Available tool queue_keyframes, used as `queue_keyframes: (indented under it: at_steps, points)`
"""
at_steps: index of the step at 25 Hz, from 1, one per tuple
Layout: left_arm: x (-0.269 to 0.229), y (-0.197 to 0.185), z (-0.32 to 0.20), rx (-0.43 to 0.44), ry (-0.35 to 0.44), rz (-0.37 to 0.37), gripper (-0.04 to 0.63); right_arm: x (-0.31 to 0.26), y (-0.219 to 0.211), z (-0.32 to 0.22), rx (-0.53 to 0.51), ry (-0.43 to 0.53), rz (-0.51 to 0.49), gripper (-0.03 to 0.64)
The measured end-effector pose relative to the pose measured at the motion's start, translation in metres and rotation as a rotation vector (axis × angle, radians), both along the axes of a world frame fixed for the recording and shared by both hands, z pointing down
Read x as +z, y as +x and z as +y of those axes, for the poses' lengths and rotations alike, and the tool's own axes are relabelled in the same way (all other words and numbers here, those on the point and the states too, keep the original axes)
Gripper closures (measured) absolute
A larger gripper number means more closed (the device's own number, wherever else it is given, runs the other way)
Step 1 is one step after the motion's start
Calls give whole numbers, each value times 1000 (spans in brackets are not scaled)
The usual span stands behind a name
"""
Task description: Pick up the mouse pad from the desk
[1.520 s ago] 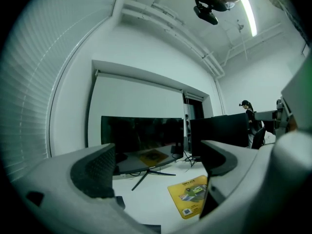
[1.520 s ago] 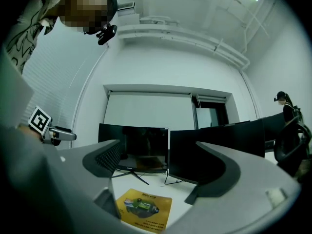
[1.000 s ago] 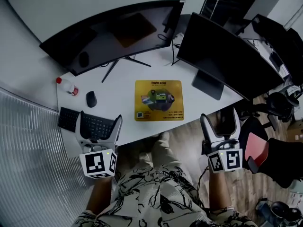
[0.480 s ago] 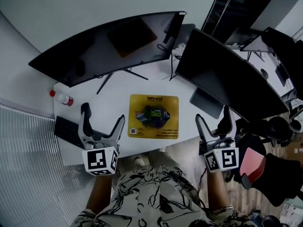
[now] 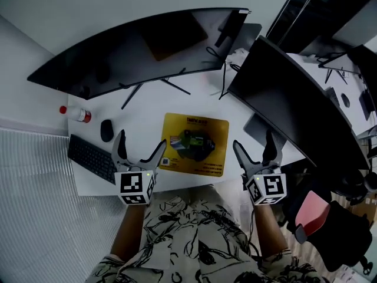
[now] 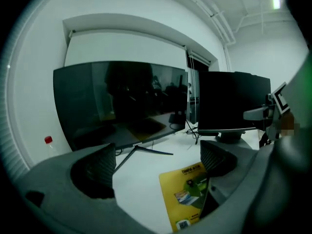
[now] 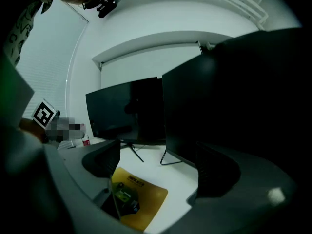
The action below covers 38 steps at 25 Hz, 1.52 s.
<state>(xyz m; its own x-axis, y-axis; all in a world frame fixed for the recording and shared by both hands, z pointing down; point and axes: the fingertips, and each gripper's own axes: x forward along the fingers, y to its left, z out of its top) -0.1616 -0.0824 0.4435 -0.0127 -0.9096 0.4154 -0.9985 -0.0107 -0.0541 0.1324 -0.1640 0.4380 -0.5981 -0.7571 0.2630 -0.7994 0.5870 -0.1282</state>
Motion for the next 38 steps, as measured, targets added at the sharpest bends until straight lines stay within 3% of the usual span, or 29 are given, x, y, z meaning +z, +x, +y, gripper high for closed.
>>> queue_keyframes:
  at_steps: [10,23,31,38]
  points:
    - [108,1,-37,74,-182,41,64,132,-23,-19,-6,-235,118,153]
    - [215,17,-62,132,-385,90,102,230,-40,-20,-5,-441,237,253]
    - [246,20,-63,91,-467,117,172,248,-51,-26,-12,-482,258,281]
    - [247,28,-63,73,-471,107,227,250,-51,-27,10,-459,321,313]
